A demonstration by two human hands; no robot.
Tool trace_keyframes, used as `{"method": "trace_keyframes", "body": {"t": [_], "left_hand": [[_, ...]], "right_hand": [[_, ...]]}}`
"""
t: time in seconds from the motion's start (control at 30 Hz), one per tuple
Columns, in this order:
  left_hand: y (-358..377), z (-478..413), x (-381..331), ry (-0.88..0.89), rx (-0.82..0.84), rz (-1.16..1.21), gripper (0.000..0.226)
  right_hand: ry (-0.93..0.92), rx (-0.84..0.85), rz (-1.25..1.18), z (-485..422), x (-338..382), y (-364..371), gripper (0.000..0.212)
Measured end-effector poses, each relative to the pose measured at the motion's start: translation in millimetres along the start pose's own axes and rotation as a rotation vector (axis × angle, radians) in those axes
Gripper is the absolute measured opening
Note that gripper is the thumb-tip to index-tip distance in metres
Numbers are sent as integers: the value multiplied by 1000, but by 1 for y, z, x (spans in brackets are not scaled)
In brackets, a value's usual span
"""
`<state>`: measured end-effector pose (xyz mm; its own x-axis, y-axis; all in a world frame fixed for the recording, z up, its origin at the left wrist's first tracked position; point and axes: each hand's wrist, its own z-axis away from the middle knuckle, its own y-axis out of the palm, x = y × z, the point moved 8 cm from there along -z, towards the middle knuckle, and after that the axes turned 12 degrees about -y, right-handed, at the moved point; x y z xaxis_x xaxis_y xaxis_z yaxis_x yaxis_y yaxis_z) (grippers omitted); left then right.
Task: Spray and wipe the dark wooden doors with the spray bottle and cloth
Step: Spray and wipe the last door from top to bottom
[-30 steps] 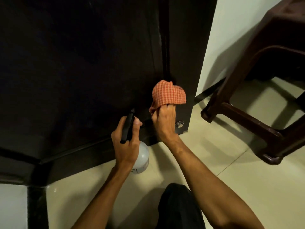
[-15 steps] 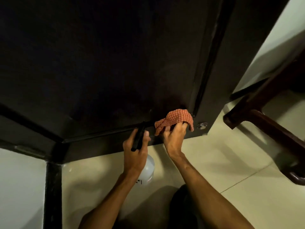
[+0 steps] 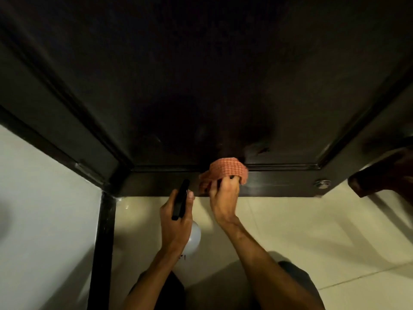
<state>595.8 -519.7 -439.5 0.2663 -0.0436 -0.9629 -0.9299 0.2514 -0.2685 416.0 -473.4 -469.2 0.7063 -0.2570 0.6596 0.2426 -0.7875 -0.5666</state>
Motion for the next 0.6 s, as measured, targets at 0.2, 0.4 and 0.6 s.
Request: {"method": "trace_keyframes", "body": {"t": [0.2,0.4,0.6], "left_hand": [[-36,-19,25,-44,-71,66,48],[-67,-19,11,-7,-130,41,26],[-91,-19,5,-3,-178,19,8]], "right_hand": [[251,-463,68,-11,-17,-35,37],[-206,58,-20,12,74,70,7],[-94,-544,87,-33,50,-21,46]]}}
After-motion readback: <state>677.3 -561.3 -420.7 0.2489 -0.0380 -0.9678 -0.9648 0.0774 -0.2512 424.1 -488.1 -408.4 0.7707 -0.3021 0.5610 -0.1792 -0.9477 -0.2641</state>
